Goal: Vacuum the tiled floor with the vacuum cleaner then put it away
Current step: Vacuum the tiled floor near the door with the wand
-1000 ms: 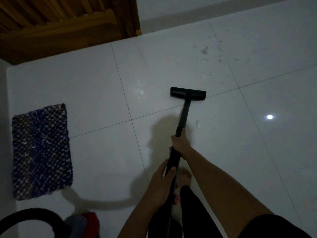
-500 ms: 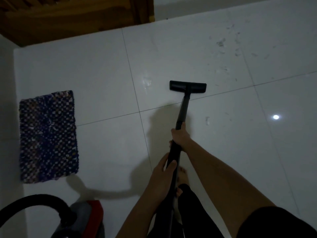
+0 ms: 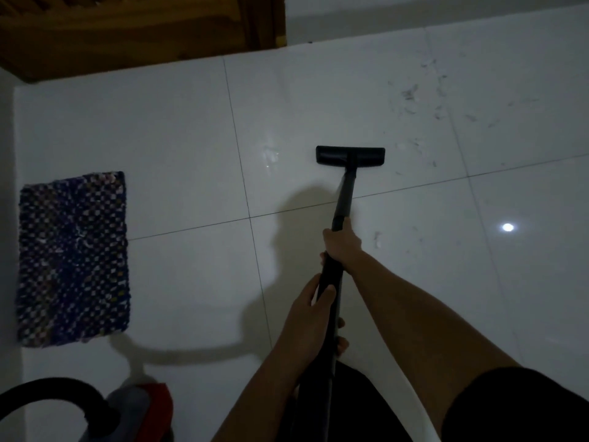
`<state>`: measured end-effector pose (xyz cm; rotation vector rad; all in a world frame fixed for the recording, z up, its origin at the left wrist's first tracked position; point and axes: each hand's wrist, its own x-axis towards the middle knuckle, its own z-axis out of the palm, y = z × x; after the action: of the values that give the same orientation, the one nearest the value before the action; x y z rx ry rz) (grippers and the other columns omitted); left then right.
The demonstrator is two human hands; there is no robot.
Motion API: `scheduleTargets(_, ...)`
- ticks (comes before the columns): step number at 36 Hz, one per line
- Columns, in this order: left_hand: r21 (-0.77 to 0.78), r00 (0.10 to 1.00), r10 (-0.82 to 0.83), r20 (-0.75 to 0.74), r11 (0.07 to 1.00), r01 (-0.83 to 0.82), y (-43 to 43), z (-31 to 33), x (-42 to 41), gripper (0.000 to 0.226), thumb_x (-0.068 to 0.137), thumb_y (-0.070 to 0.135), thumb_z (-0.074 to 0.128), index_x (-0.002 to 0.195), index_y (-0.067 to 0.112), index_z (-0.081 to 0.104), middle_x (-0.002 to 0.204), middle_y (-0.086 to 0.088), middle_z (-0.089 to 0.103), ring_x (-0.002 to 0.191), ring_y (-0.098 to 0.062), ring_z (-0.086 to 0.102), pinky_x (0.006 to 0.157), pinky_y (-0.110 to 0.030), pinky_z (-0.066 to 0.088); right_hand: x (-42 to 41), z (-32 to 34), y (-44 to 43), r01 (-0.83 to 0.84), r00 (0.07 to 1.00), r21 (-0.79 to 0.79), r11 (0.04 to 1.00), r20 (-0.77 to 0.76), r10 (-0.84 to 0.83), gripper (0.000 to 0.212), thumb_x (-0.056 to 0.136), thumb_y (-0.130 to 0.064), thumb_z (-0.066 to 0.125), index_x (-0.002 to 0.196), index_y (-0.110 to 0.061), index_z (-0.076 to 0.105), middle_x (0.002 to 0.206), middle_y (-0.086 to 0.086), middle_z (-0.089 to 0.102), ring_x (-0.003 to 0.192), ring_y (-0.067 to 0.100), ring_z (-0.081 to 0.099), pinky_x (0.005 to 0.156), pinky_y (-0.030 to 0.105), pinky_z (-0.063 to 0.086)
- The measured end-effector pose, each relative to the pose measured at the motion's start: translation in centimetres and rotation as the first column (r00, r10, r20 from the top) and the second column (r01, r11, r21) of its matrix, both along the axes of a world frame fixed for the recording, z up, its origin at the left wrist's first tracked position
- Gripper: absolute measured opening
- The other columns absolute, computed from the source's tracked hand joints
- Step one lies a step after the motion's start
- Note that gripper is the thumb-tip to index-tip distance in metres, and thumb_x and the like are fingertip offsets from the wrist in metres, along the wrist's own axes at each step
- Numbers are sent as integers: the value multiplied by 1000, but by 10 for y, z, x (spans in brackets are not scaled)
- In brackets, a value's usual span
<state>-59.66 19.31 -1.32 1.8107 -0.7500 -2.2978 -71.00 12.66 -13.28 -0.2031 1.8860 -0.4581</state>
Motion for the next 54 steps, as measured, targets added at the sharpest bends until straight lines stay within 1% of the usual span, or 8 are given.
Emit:
scheduleTargets(15, -27, 980, -198, -13, 980, 197, 87, 8, -6, 40, 98, 28, 42, 139, 28, 39, 78, -16, 54, 47, -17, 50, 38, -21, 42, -20, 19, 108, 171, 985, 22, 985, -32, -171, 70, 96, -19, 45, 153, -31, 5, 120, 23, 55, 52, 20, 54, 43, 28, 49)
scheduleTargets(22, -89, 938, -346, -12, 935, 344, 147, 20, 18, 31, 99, 25, 38, 130, 26, 45, 72, -12, 52, 43, -13, 49, 40, -20, 44, -1, 28, 182, 211, 976, 42, 977, -57, -208, 69, 97, -18, 44, 153, -29, 5, 106, 18, 52, 51, 20, 53, 42, 28, 44)
scheduleTargets(30, -24, 951, -310, -5, 950, 310, 205, 23, 45, 39, 99, 27, 42, 138, 29, 39, 65, -8, 53, 46, -17, 52, 39, -23, 44, 28, 35, 242, 216, 976, 33, 976, -41, -215, 68, 99, -20, 43, 154, -27, 2, 81, 6, 48, 52, 16, 51, 31, 16, 36)
scheduleTargets(35, -31, 943, -331, 26, 943, 332, 225, 24, 57, 39, 99, 27, 42, 137, 31, 38, 65, -9, 55, 38, -15, 50, 37, -21, 43, 42, 31, 265, 238, 971, 29, 971, 9, -238, 70, 97, -19, 43, 153, -28, 3, 102, 17, 54, 52, 20, 53, 42, 25, 46)
scheduleTargets(43, -46, 939, -342, 32, 938, 343, 246, 26, 74, 39, 98, 27, 43, 137, 34, 38, 63, -10, 53, 37, -17, 51, 39, -23, 44, 58, 33, 285, 267, 961, 13, 964, 67, -267, 71, 98, -20, 43, 153, -29, 0, 96, 15, 55, 52, 19, 53, 46, 28, 47)
scheduleTargets(47, -40, 934, -357, 28, 933, 357, 254, 30, 79, 37, 99, 26, 42, 134, 36, 39, 65, -12, 53, 36, -17, 50, 38, -21, 43, 64, 35, 295, 273, 959, 27, 962, 73, -275, 74, 96, -20, 44, 153, -29, -4, 95, 16, 56, 53, 21, 54, 60, 35, 53)
scheduleTargets(51, -50, 913, -405, 44, 912, 407, 262, 27, 78, 38, 98, 26, 42, 136, 32, 39, 62, -12, 54, 34, -17, 51, 38, -21, 43, 63, 36, 311, 300, 952, 35, 953, 62, -301, 75, 95, -19, 44, 153, -30, -3, 116, 25, 58, 54, 21, 55, 55, 32, 52)
scheduleTargets(54, -49, 887, -460, 46, 886, 462, 269, 24, 71, 42, 99, 27, 41, 140, 32, 36, 66, -13, 54, 34, -15, 51, 37, -20, 42, 55, 34, 325, 329, 943, 37, 944, 43, -331, 74, 96, -19, 44, 153, -28, -1, 115, 23, 58, 53, 20, 54, 47, 27, 47)
